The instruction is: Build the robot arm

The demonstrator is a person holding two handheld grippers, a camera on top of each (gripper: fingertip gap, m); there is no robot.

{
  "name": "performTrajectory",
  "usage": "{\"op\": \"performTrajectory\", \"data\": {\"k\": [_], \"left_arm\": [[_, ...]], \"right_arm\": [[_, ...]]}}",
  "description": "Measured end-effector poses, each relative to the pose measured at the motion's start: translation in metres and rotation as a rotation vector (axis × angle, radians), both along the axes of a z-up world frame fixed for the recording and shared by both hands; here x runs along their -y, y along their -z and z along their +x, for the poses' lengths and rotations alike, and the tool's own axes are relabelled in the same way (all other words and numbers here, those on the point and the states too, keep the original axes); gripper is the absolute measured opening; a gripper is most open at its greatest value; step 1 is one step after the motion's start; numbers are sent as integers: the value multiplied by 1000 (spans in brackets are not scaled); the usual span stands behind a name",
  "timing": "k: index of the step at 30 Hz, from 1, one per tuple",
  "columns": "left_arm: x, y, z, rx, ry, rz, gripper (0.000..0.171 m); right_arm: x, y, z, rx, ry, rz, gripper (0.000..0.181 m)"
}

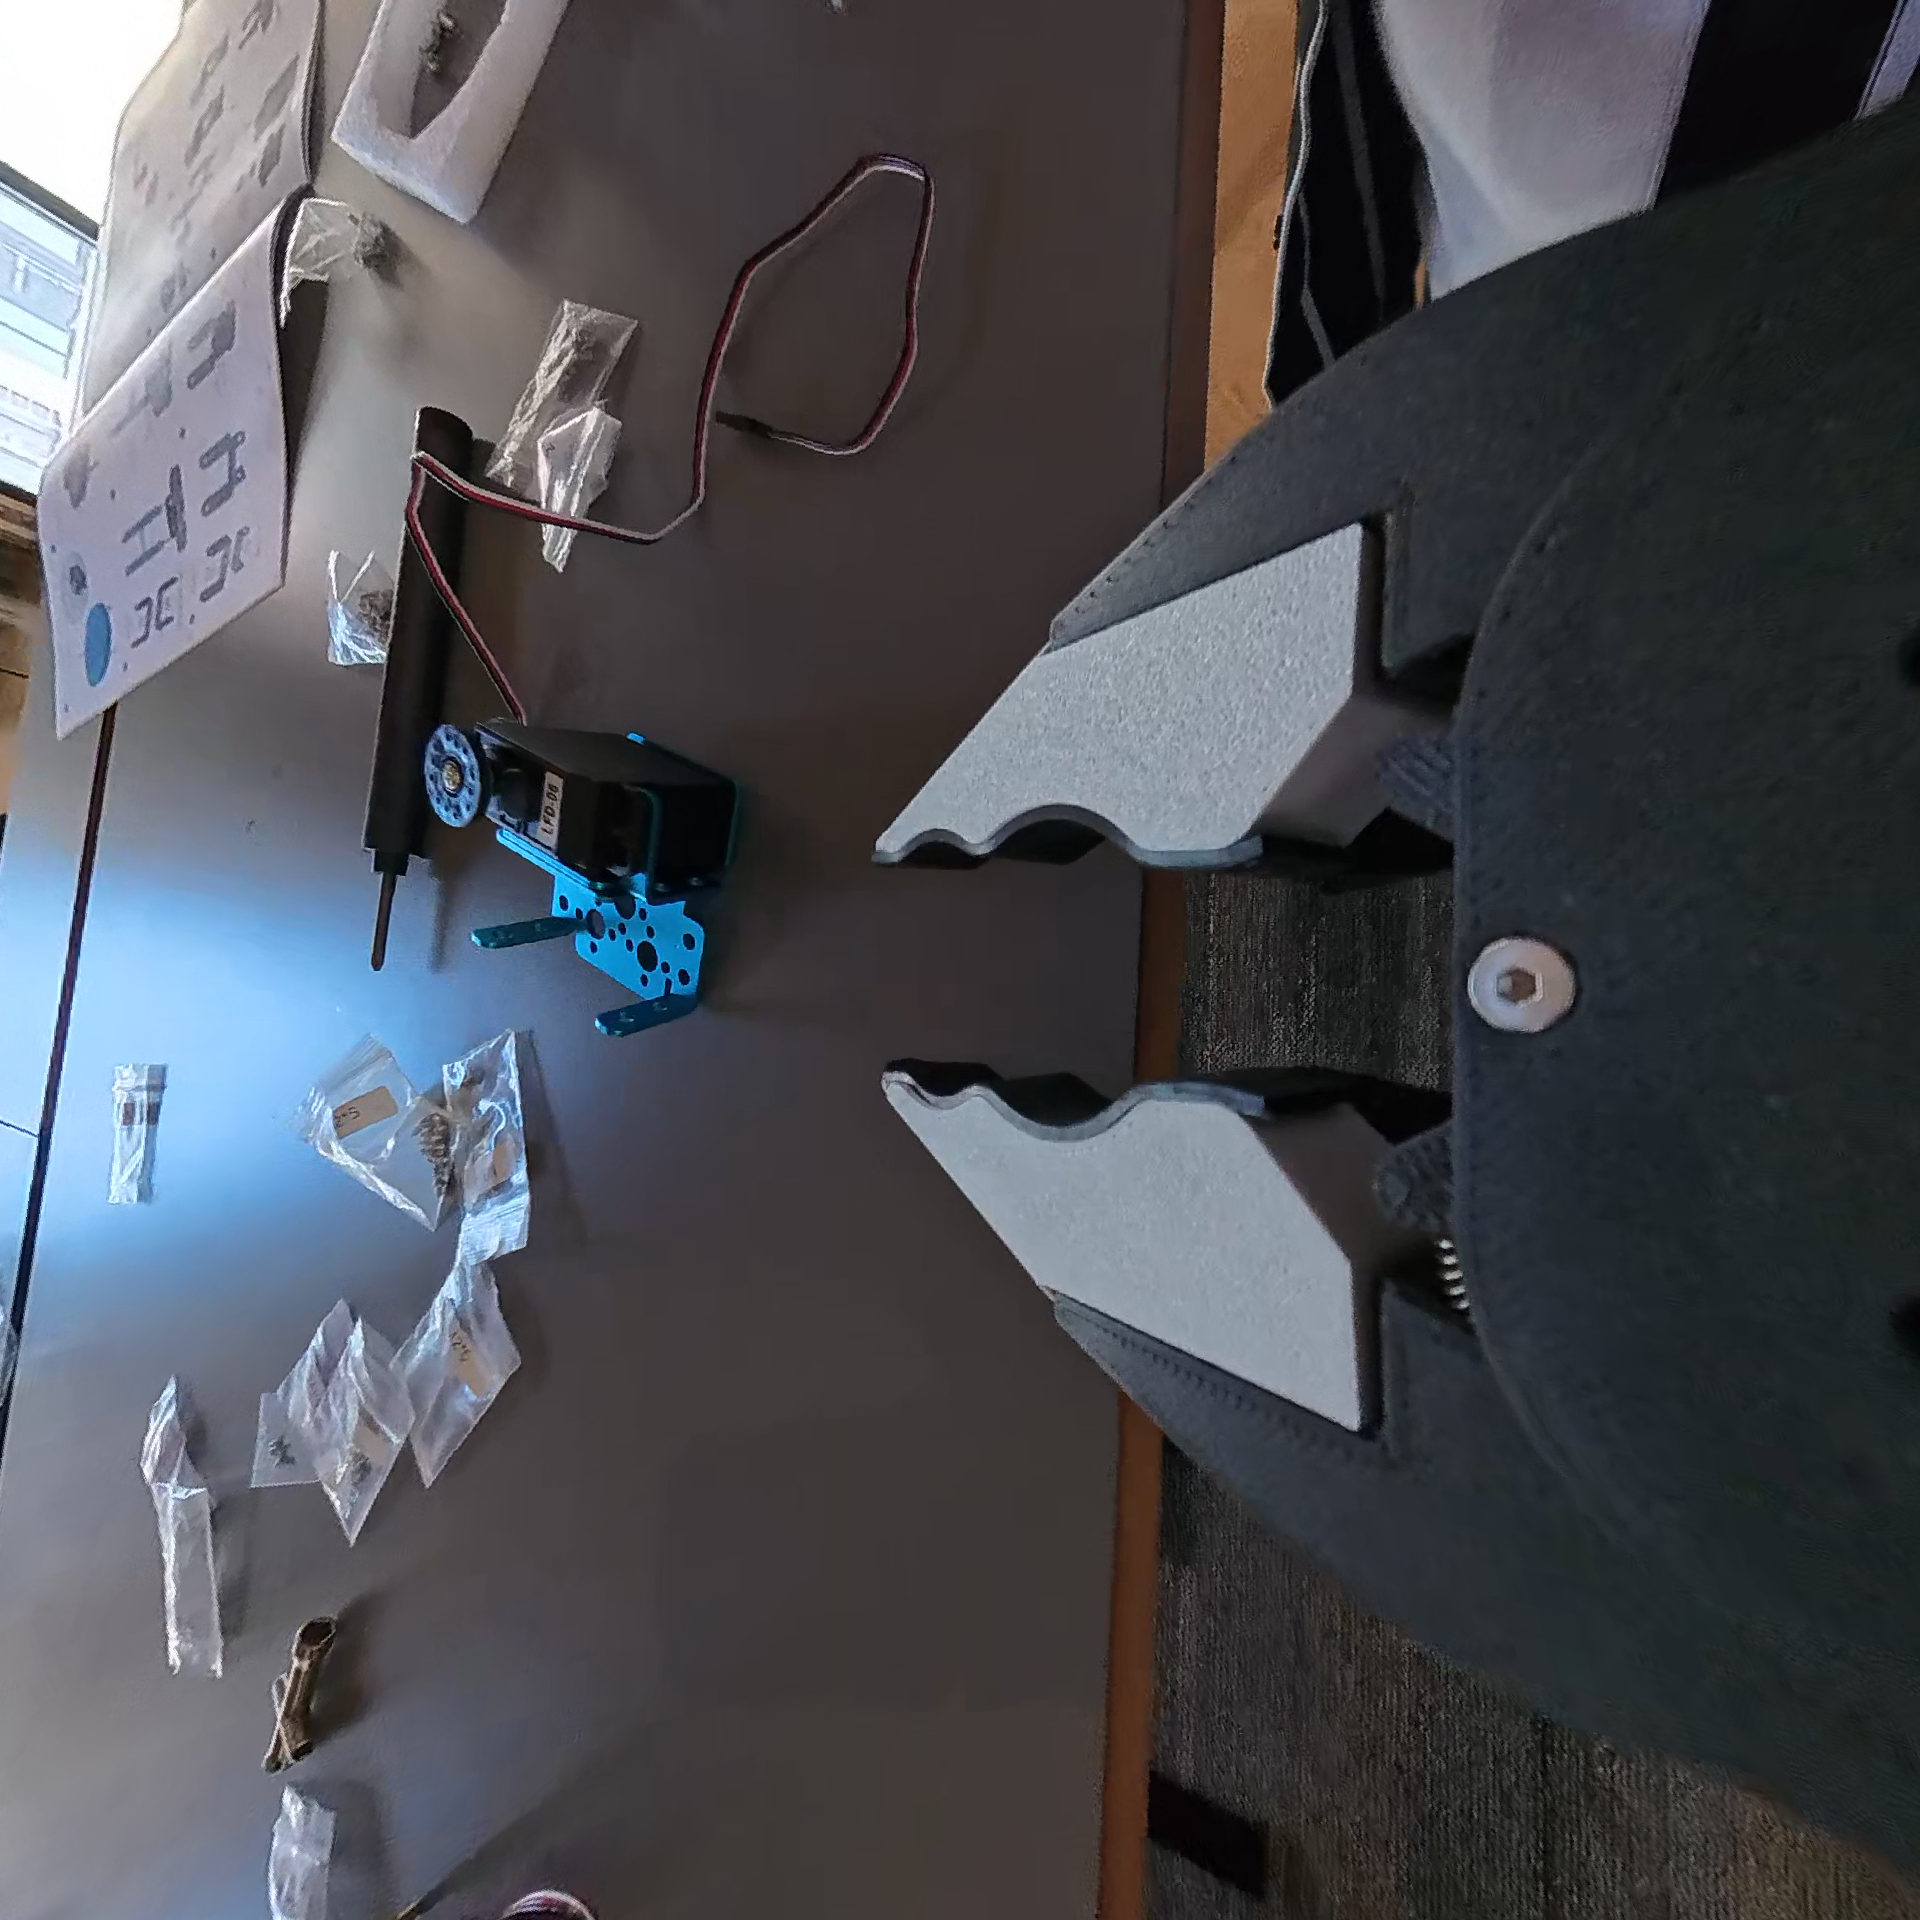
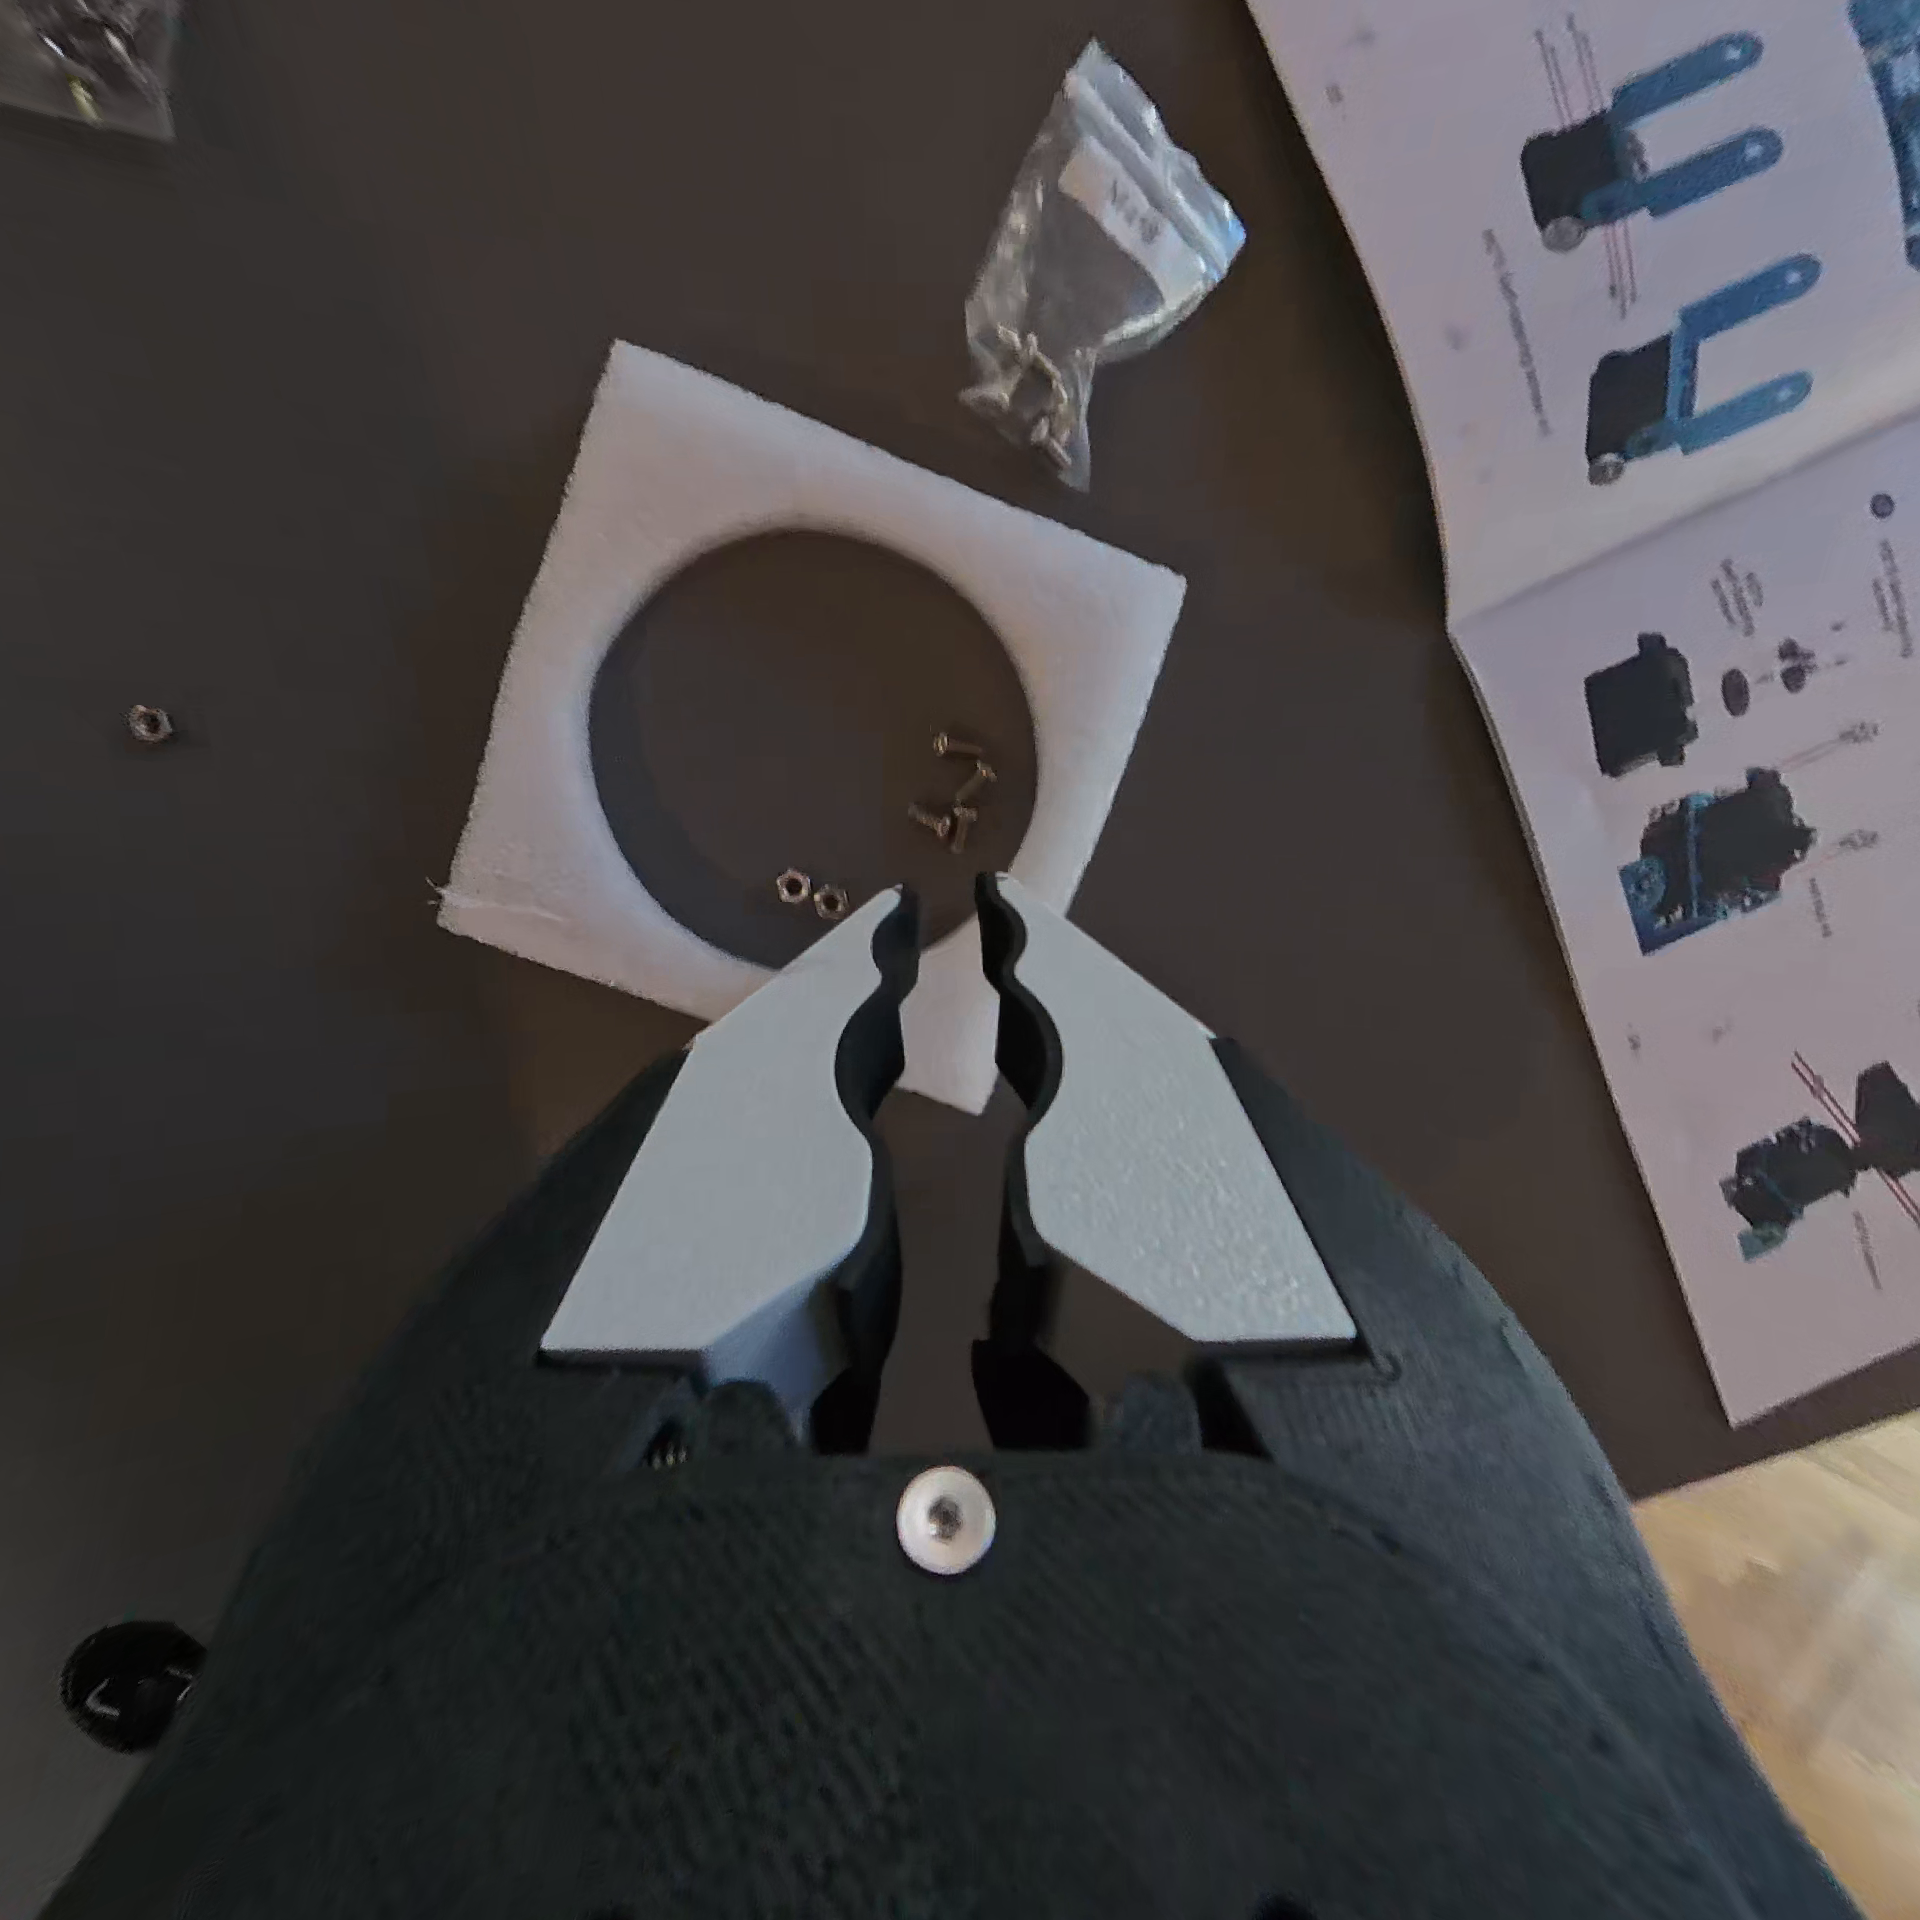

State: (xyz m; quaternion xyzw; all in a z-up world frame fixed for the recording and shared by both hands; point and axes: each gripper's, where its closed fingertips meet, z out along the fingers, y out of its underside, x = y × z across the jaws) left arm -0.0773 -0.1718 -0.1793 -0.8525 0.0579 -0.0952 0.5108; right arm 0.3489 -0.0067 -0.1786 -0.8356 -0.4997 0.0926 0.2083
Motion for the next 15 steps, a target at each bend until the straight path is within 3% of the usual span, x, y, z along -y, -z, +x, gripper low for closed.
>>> {"op": "performTrajectory", "data": {"k": [10, 15], "left_arm": [[0, -5, 15, -63, 19, -11, 33], [2, -6, 19, -76, 14, -17, 33]], "right_arm": [[1, 11, -15, 29, -302, 29, 6], [-2, 19, -15, 49, -364, -10, 7]]}}
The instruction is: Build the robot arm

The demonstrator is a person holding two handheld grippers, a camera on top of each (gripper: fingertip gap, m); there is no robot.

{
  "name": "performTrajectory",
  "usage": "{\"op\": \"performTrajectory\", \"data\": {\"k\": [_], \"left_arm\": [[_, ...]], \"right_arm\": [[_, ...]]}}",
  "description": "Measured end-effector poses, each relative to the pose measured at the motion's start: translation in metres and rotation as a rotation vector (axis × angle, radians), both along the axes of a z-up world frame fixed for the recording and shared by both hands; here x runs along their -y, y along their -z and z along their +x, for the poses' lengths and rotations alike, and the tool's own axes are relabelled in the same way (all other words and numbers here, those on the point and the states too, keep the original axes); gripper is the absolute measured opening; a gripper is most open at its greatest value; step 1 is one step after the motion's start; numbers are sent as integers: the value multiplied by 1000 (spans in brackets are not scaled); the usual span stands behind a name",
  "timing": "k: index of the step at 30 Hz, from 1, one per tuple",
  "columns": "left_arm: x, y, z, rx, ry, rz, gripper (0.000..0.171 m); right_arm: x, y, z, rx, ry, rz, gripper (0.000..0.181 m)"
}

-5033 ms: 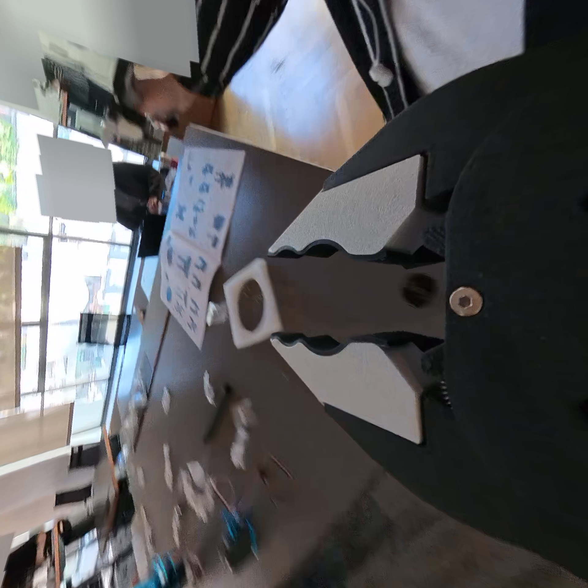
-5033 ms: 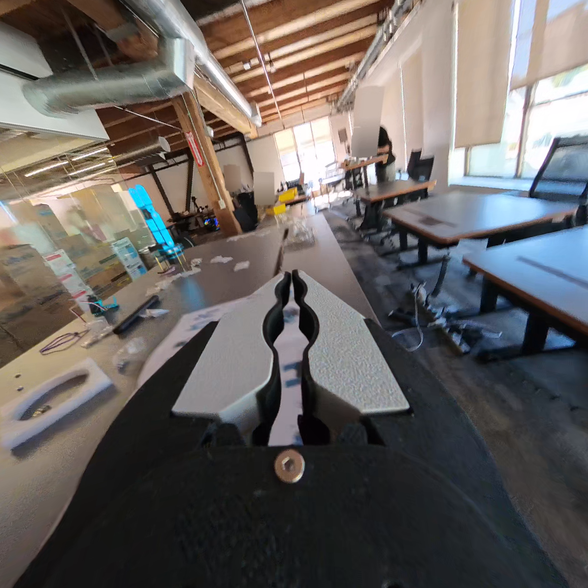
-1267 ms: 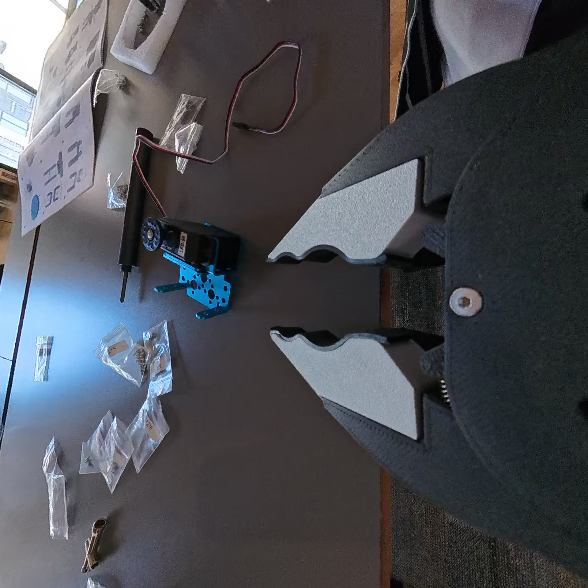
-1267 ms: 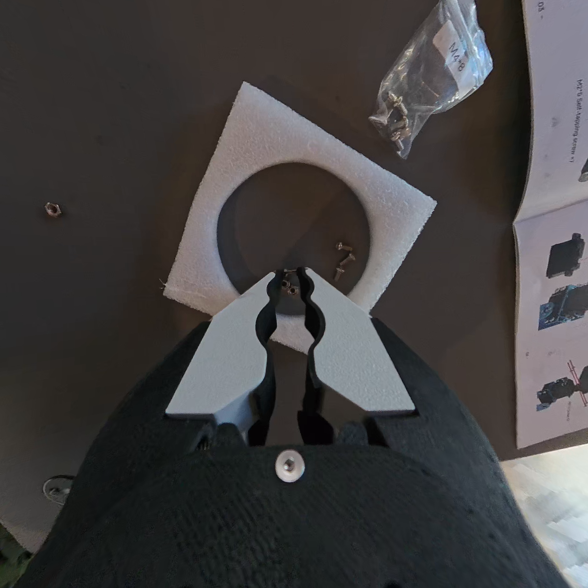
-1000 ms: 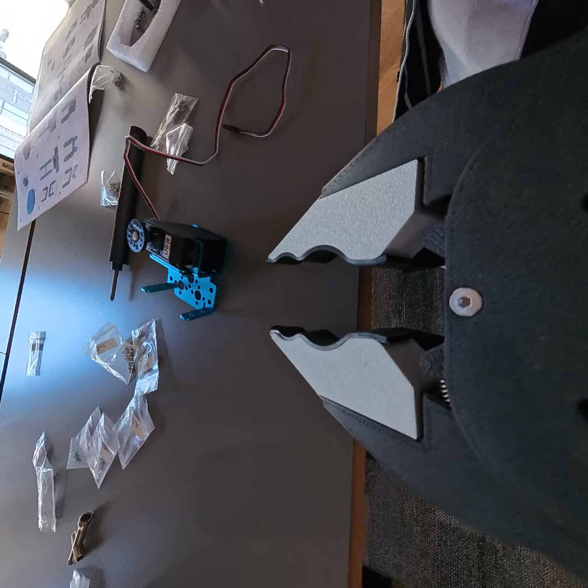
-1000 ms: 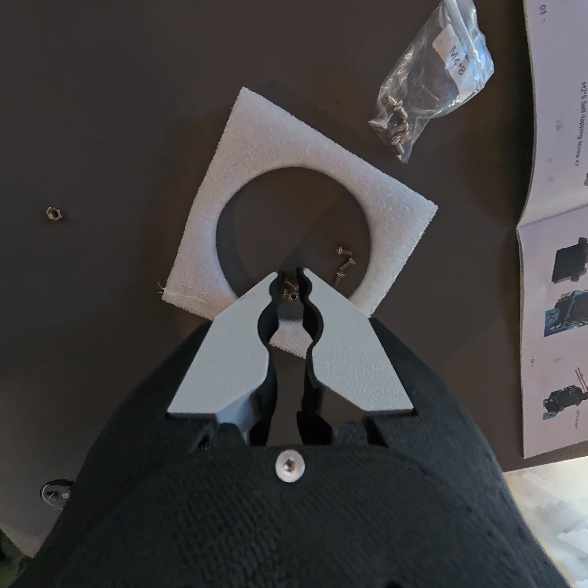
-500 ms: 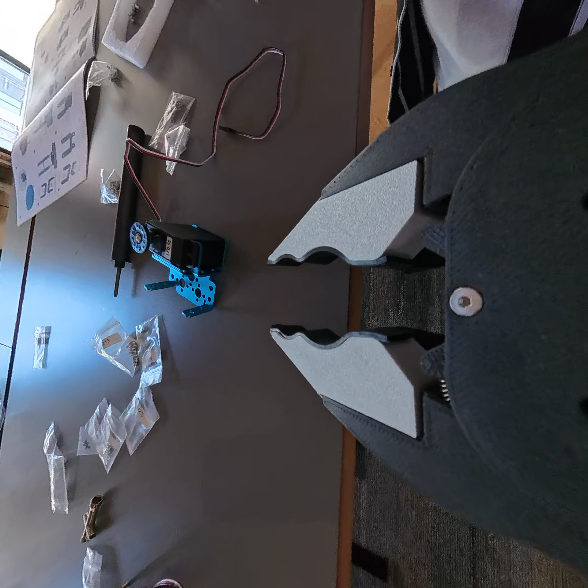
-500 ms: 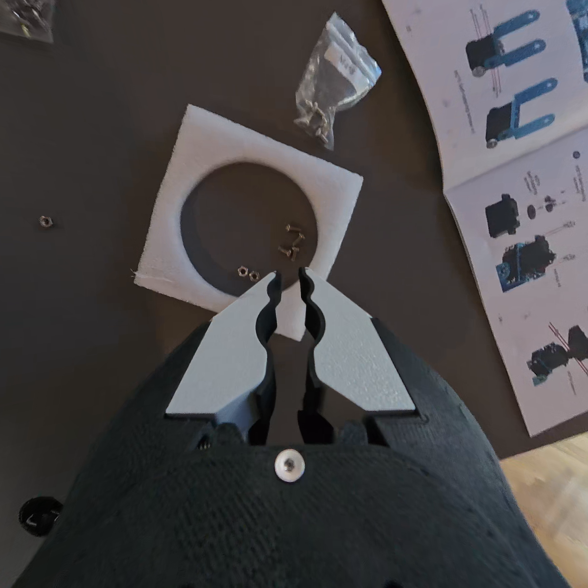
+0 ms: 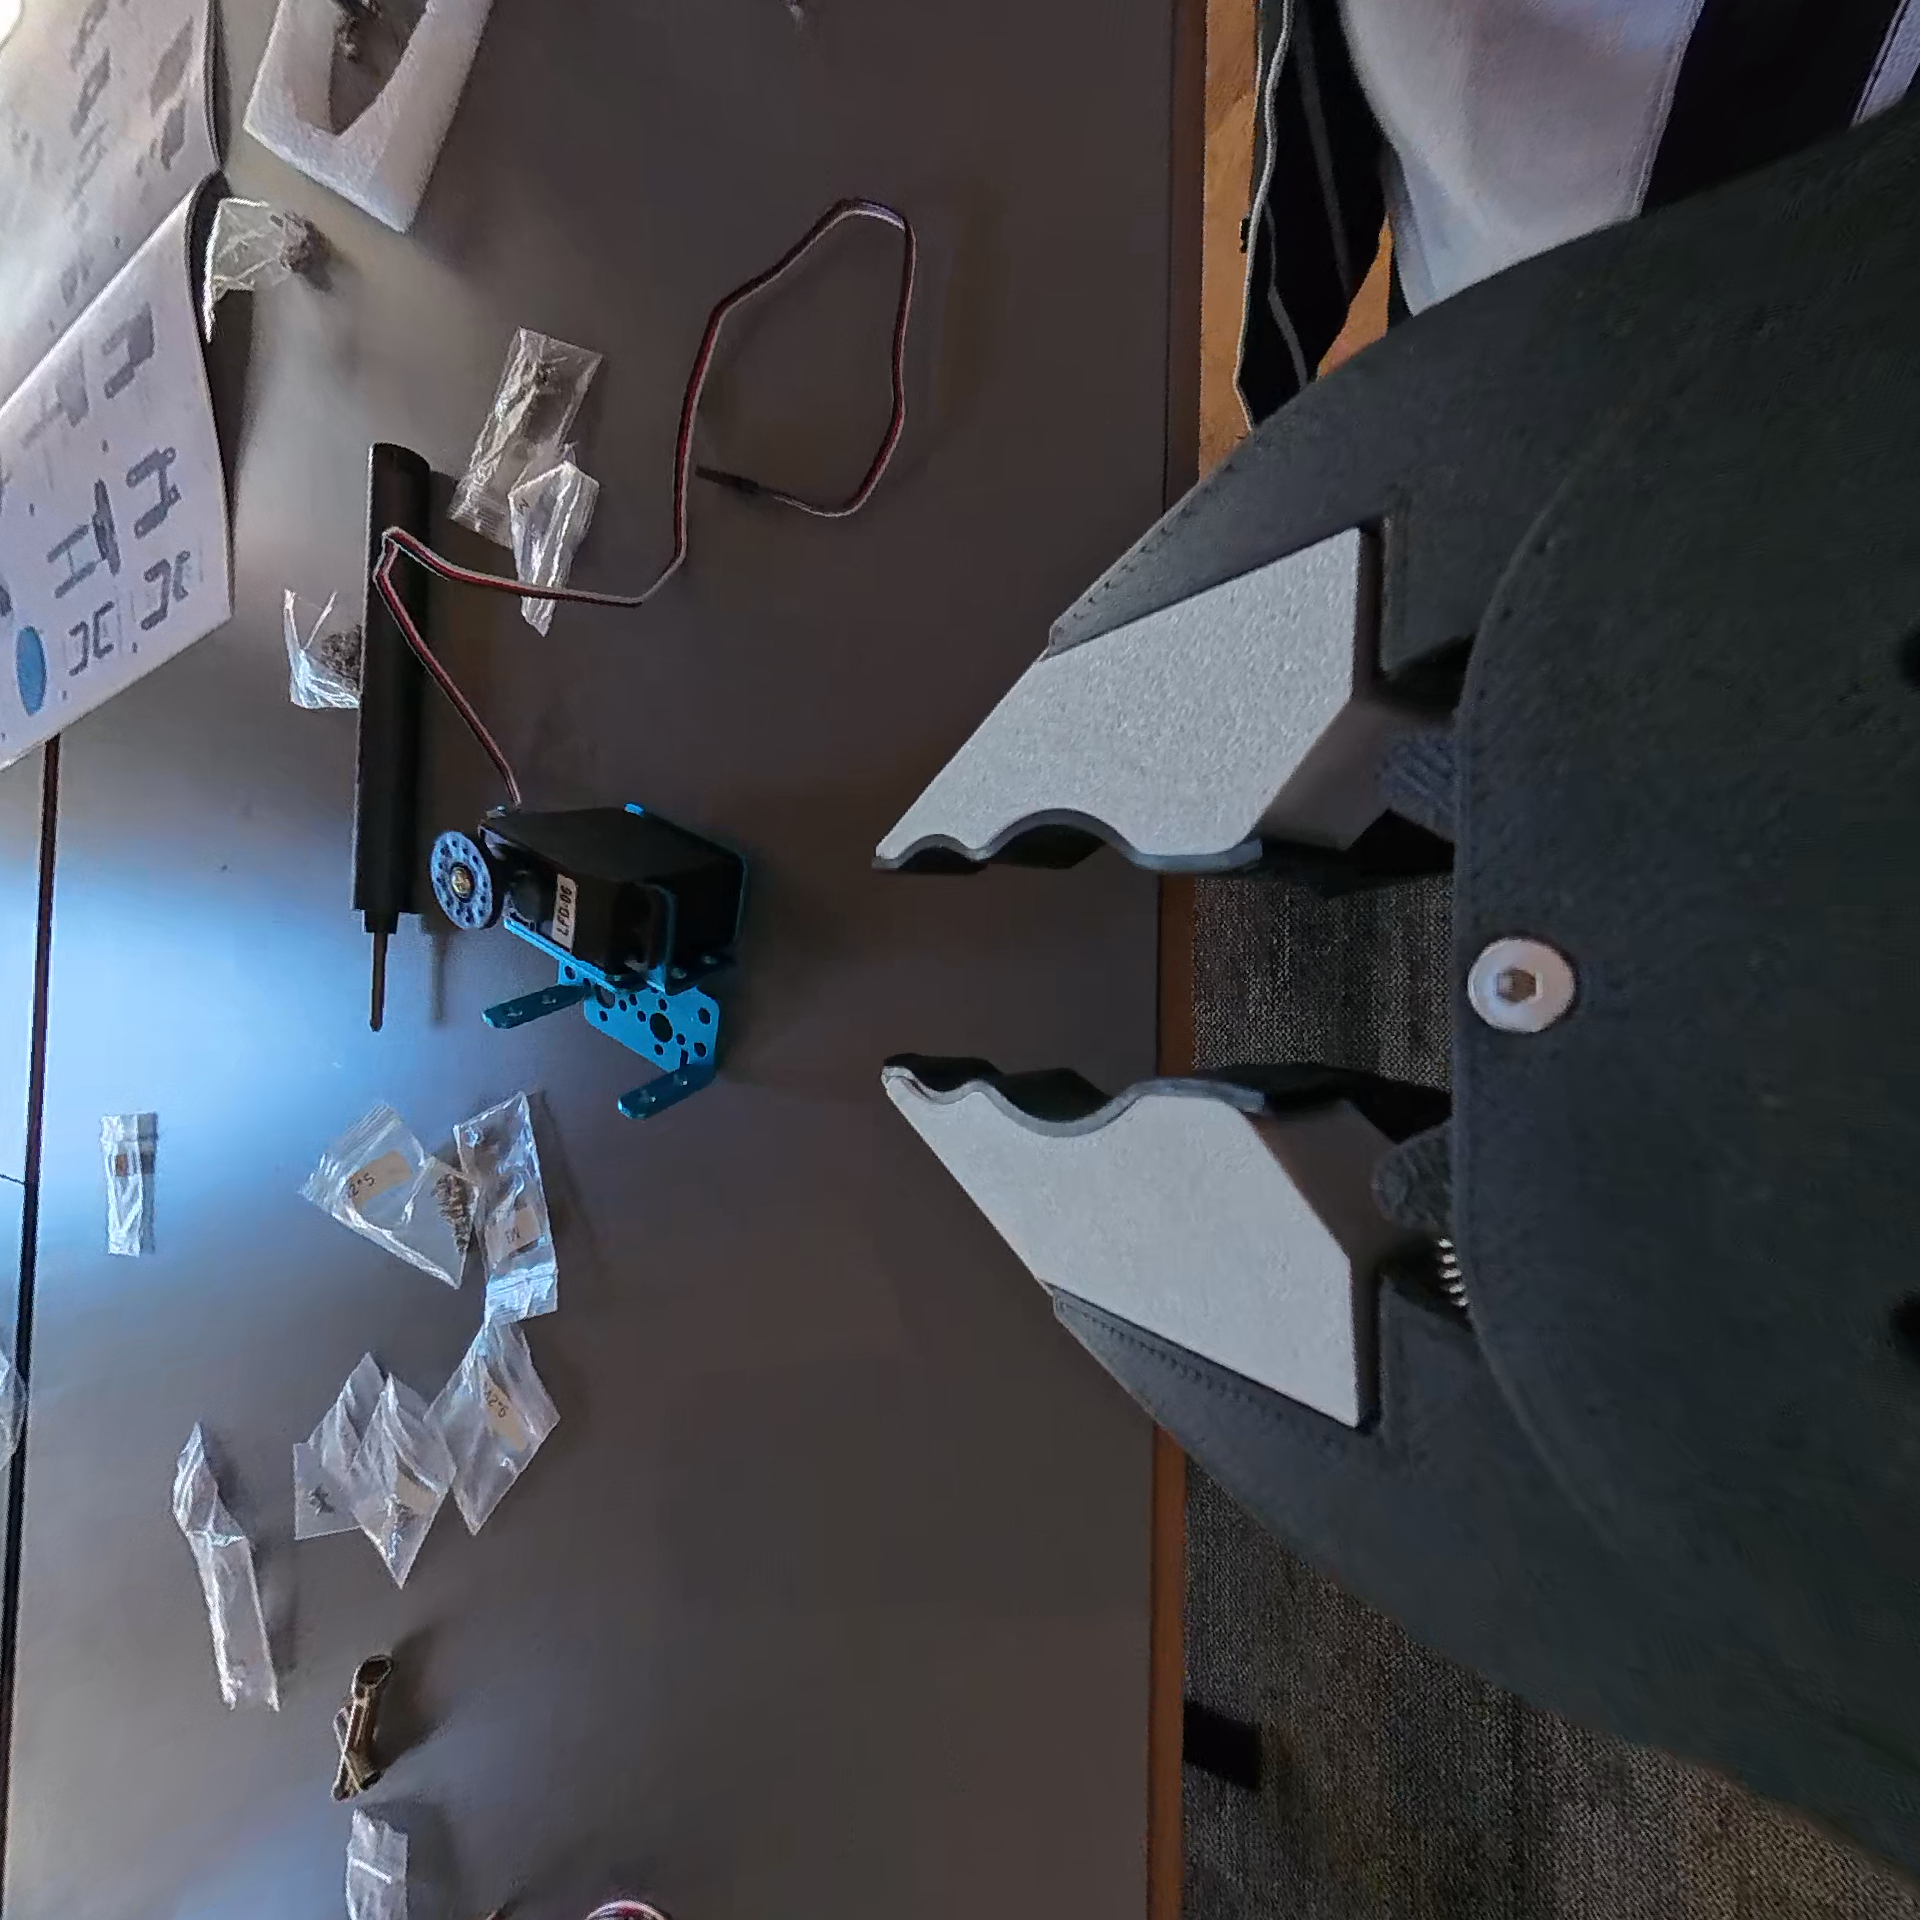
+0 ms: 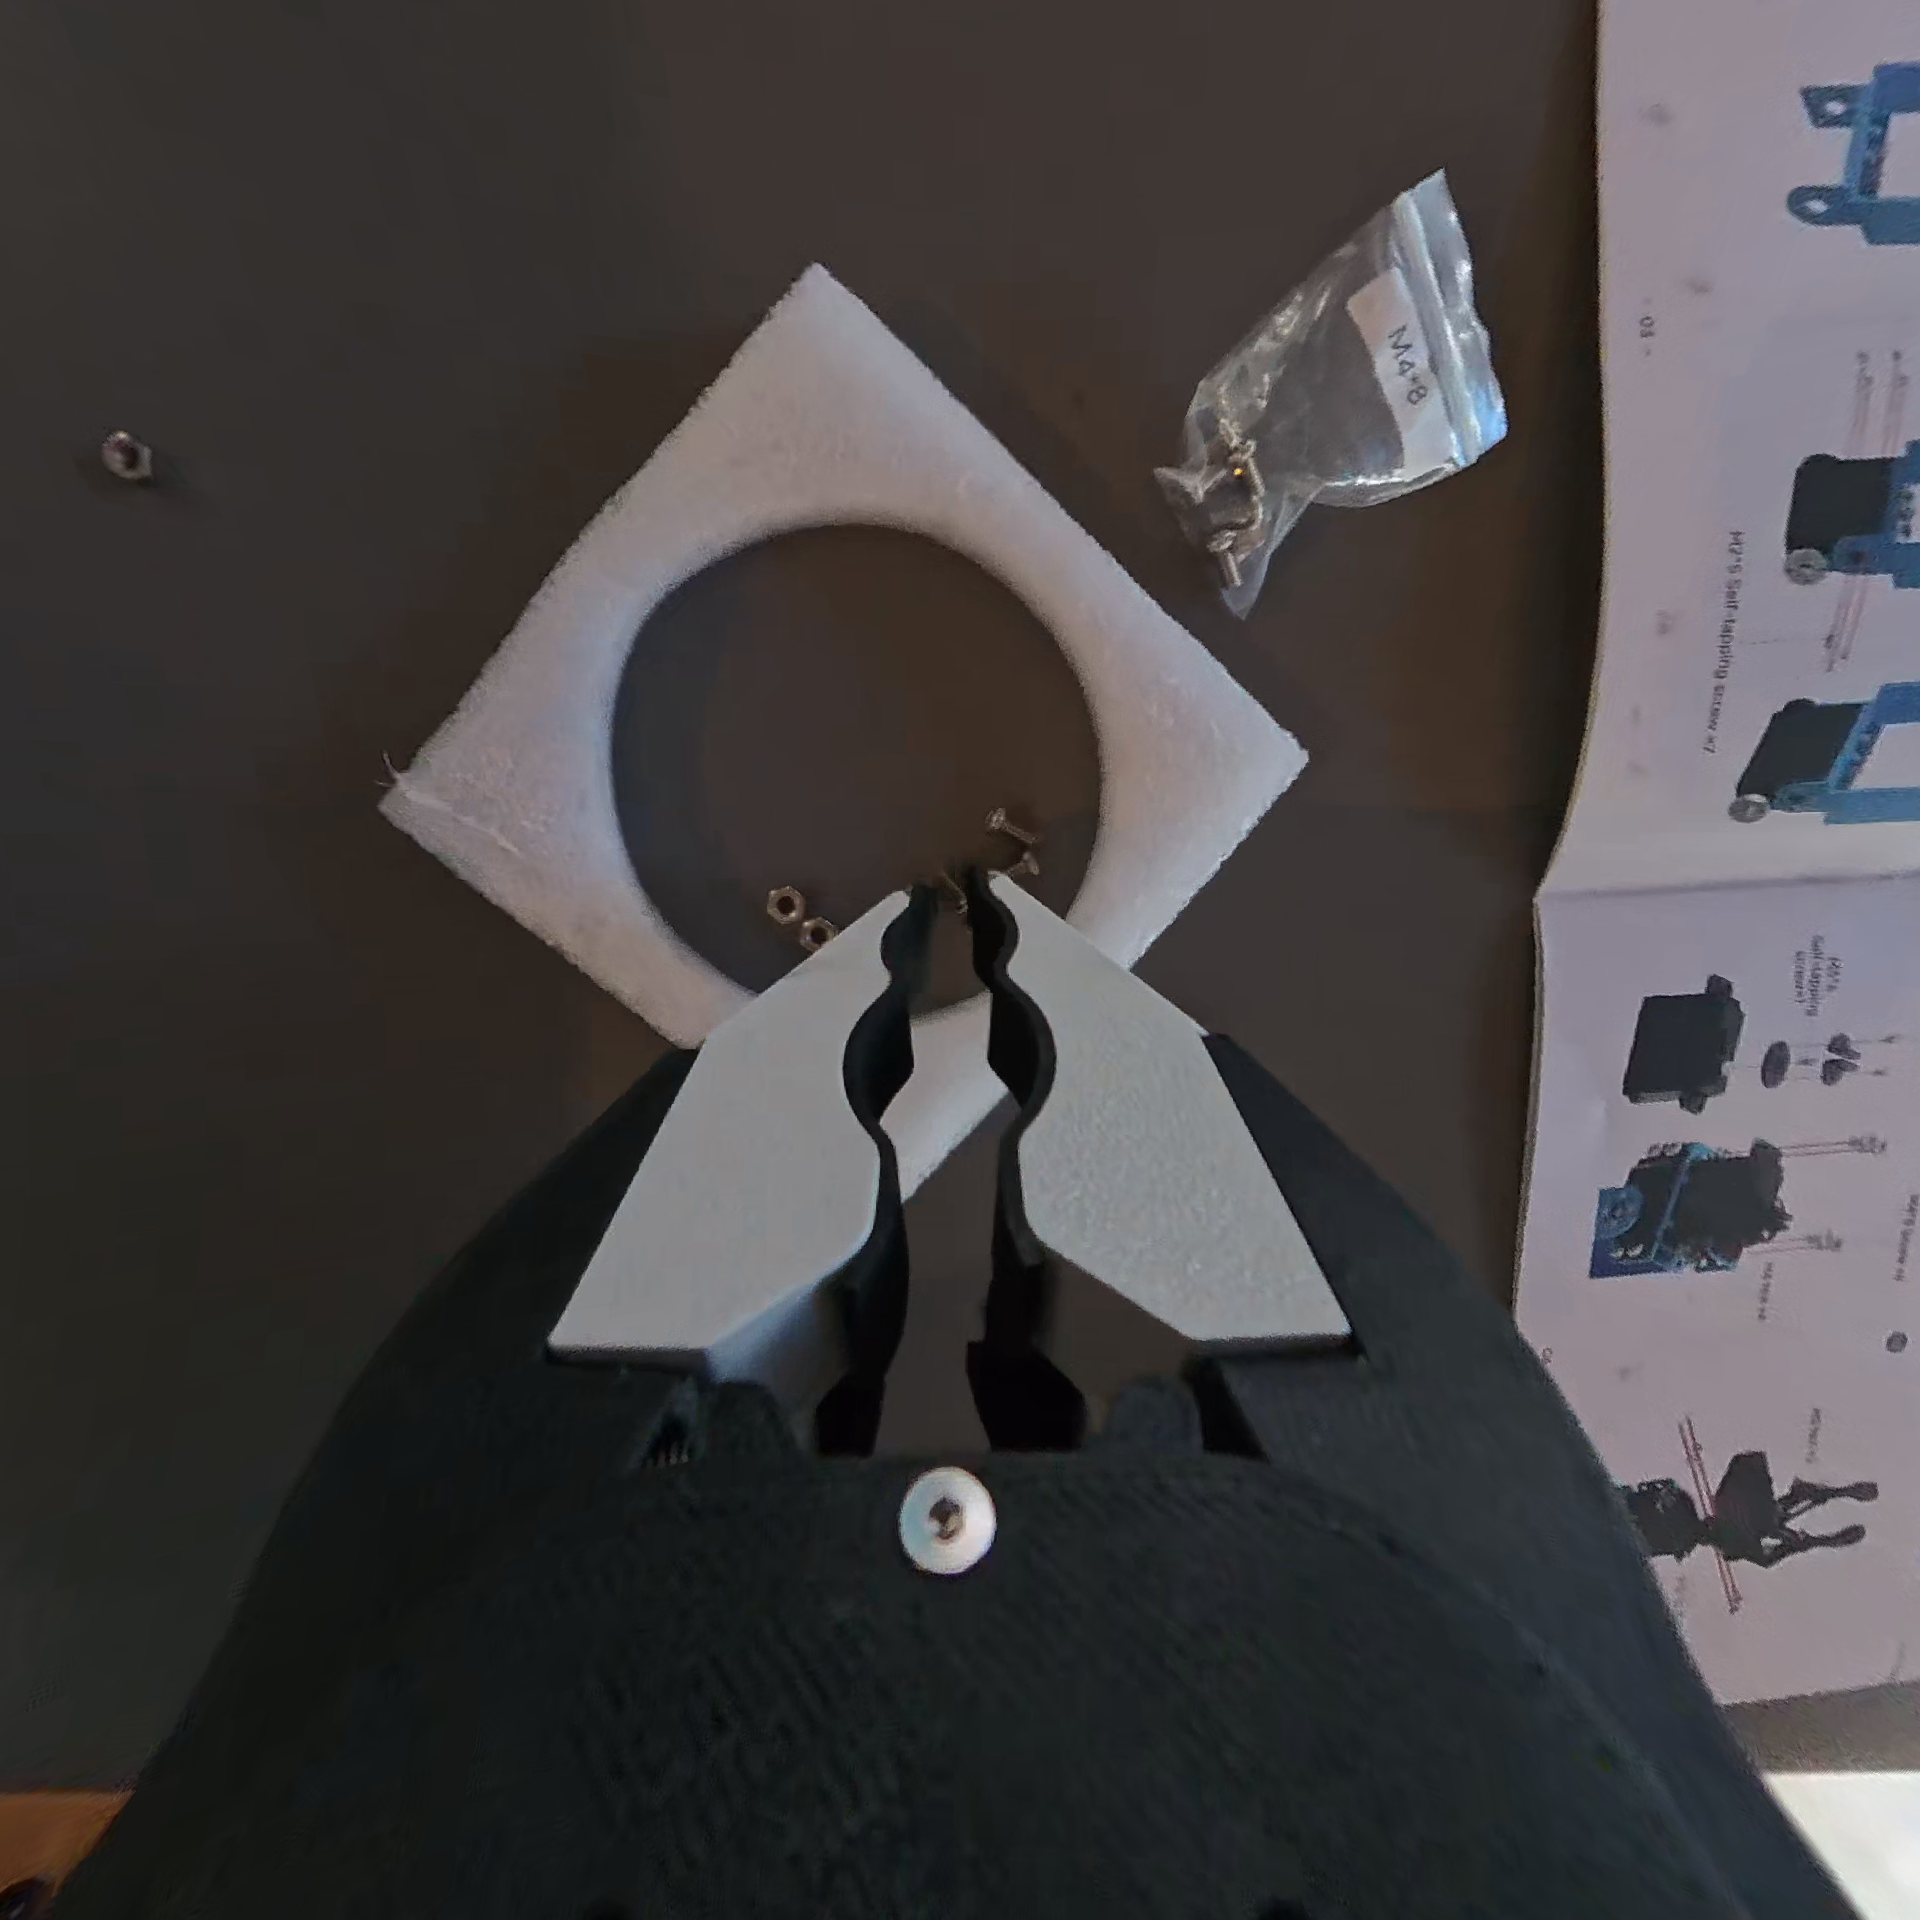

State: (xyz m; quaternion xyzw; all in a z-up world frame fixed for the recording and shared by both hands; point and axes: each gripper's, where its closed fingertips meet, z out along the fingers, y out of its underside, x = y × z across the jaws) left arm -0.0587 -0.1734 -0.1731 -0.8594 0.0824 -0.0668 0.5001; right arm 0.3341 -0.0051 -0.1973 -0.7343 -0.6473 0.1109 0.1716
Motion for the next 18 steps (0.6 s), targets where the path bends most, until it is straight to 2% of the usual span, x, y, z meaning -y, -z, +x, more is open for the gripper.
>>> {"op": "performTrajectory", "data": {"k": [8, 11, 14, 16, 18], "left_arm": [[-3, -6, 9, -24, 15, 6, 32], [-4, -12, 15, -28, 42, 11, 31], [1, -20, 36, 66, 148, 11, 23], [14, -26, 69, 232, 335, -27, 12], [23, -30, 89, 383, 434, -85, 17]], "right_arm": [[-1, 4, 3, -27, 29, -56, 3], [3, -11, -9, -80, 42, 2, 3], [21, -55, -58, -226, -4, 174, 3], [47, -86, -113, -380, -71, 292, 3], [82, -102, -169, -493, -158, 332, 2]]}}
